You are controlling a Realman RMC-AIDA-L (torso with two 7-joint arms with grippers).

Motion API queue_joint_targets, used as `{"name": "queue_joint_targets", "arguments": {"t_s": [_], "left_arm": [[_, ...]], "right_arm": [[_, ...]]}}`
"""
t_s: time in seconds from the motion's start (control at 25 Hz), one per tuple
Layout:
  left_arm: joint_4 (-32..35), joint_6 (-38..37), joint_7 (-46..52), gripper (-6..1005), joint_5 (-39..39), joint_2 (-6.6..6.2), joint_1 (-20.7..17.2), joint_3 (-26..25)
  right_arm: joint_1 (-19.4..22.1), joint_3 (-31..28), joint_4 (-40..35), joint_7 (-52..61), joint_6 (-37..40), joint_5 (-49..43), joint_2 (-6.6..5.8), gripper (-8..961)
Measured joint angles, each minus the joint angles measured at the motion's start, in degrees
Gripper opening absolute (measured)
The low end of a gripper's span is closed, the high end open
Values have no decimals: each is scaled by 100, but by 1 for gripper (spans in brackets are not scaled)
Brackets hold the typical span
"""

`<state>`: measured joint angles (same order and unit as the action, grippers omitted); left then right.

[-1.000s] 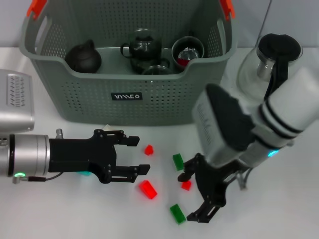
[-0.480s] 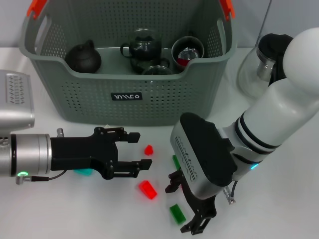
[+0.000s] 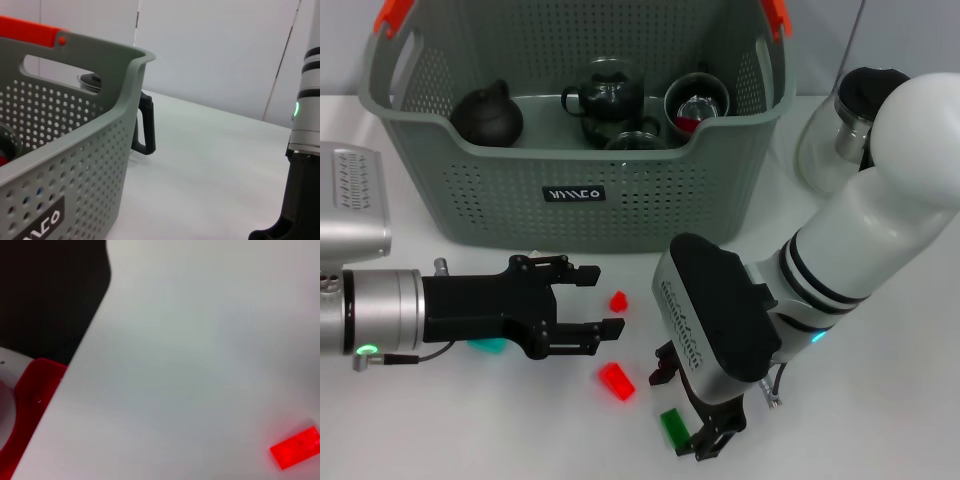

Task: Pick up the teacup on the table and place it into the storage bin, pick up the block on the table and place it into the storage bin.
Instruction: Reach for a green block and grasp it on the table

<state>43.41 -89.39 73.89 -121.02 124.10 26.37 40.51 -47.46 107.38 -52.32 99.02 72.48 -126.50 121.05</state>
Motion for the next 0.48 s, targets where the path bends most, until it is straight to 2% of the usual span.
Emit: {"name": "queue_joint_targets", "arguments": {"t_s": [0.28, 0.48], "left_arm": [[-53, 74, 2, 752, 0, -5, 9, 0], [-53, 74, 2, 752, -1, -8, 9, 1]], "right_arm": [[-183, 180, 326, 64, -131, 232, 15, 842], [-224, 191, 389, 151, -128, 271, 5, 653]]}}
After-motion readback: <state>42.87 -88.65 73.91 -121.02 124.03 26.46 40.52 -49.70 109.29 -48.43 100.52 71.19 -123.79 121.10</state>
